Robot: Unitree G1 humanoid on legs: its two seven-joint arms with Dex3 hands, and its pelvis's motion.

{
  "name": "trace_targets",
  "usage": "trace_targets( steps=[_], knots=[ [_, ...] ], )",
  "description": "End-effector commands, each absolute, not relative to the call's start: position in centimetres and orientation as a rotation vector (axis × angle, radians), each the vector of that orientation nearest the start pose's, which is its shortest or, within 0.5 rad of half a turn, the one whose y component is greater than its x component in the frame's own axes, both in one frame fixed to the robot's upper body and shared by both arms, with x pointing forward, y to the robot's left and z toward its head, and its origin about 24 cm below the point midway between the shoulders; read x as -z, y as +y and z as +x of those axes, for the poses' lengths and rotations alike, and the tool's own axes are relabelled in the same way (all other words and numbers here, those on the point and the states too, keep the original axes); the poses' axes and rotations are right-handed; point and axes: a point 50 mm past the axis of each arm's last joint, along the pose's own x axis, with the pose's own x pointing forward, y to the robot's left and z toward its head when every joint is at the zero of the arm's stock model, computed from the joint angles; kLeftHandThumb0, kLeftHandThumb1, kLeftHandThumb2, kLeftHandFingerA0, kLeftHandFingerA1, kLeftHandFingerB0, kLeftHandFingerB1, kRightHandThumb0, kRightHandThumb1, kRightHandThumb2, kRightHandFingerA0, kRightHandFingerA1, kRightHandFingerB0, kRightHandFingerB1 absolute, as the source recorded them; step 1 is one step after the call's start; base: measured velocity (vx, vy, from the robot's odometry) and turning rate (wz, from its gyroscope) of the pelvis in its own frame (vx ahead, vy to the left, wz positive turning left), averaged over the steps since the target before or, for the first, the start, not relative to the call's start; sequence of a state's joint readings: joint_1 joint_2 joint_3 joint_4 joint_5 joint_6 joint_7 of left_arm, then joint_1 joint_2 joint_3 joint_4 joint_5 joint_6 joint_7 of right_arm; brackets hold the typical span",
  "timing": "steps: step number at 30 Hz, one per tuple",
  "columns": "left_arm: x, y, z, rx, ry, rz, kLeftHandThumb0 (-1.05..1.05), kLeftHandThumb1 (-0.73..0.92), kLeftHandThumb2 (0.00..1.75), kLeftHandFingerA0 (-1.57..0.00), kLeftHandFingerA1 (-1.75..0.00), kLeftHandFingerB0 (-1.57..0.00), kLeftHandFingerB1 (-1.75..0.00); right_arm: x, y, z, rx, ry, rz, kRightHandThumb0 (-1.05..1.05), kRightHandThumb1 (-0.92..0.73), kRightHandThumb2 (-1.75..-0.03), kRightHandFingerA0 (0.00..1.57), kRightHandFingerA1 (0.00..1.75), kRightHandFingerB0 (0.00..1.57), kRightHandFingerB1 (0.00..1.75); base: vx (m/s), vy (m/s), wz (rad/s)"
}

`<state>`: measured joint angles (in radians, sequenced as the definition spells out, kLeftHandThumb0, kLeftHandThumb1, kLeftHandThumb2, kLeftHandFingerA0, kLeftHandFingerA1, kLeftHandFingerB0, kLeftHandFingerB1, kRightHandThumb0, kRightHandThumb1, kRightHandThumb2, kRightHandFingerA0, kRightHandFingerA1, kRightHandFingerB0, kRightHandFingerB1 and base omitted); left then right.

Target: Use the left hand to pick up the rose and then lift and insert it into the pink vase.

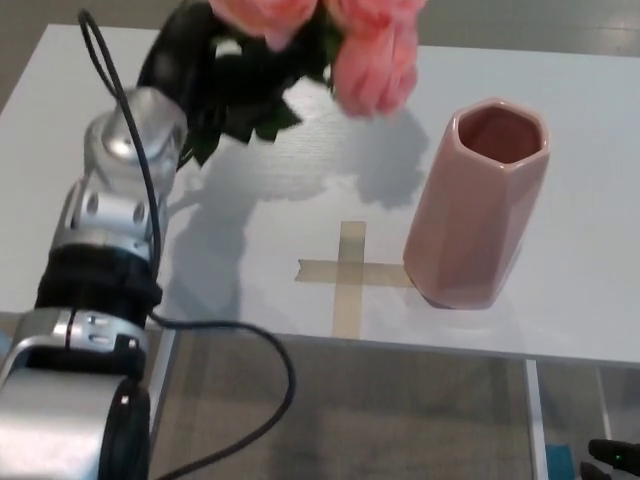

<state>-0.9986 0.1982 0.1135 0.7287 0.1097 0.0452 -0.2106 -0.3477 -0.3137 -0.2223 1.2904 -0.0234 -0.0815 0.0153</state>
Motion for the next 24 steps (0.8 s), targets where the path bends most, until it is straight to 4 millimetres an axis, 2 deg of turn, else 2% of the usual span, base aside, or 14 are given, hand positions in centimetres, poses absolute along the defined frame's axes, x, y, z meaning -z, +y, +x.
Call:
trace_targets(
  steps=[1,6,7,15,18,24],
  knots=[
    [-23.0,12.5,40.6,0.307,-0.191,0.131,-0.11,0.84,0.74,-0.98,-1.24,-0.86,-0.98,9.8,-28.2,21.4,0.292,0.845,-0.142,-0.31,-0.64,-0.58,0.62,0.48,0.54,0.43,0.00,0.000,0.00],
    [-24.6,11.3,40.2,0.319,-0.199,0.089,-0.10,0.83,0.75,-0.96,-1.28,-0.83,-0.99,10.0,-28.0,21.3,0.281,0.849,-0.151,-0.31,-0.64,-0.58,0.63,0.48,0.54,0.43,0.00,0.000,0.00],
    [-25.2,10.4,40.1,0.346,-0.201,0.049,-0.10,0.83,0.75,-0.95,-1.31,-0.82,-0.97,10.0,-28.0,21.2,0.290,0.852,-0.143,-0.31,-0.64,-0.58,0.63,0.48,0.54,0.43,0.00,0.000,0.00],
    [-27.6,7.7,39.6,0.390,-0.224,-0.020,-0.14,0.86,0.71,-0.89,-1.40,-0.81,-0.91,9.9,-28.1,21.4,0.292,0.848,-0.142,-0.32,-0.64,-0.58,0.65,0.49,0.56,0.44,0.00,0.000,0.00],
    [-29.1,6.4,39.4,0.422,-0.230,-0.087,-0.15,0.86,0.69,-0.87,-1.43,-0.82,-0.90,9.6,-28.0,22.0,0.290,0.837,-0.130,-0.31,-0.64,-0.58,0.63,0.48,0.55,0.44,0.00,0.000,0.00],
    [-30.7,4.9,38.9,0.475,-0.197,-0.244,-0.15,0.83,0.71,-0.87,-1.47,-0.85,-0.88,9.9,-27.9,21.6,0.281,0.844,-0.131,-0.31,-0.64,-0.59,0.61,0.48,0.54,0.43,0.00,0.000,0.00]
  ],
)
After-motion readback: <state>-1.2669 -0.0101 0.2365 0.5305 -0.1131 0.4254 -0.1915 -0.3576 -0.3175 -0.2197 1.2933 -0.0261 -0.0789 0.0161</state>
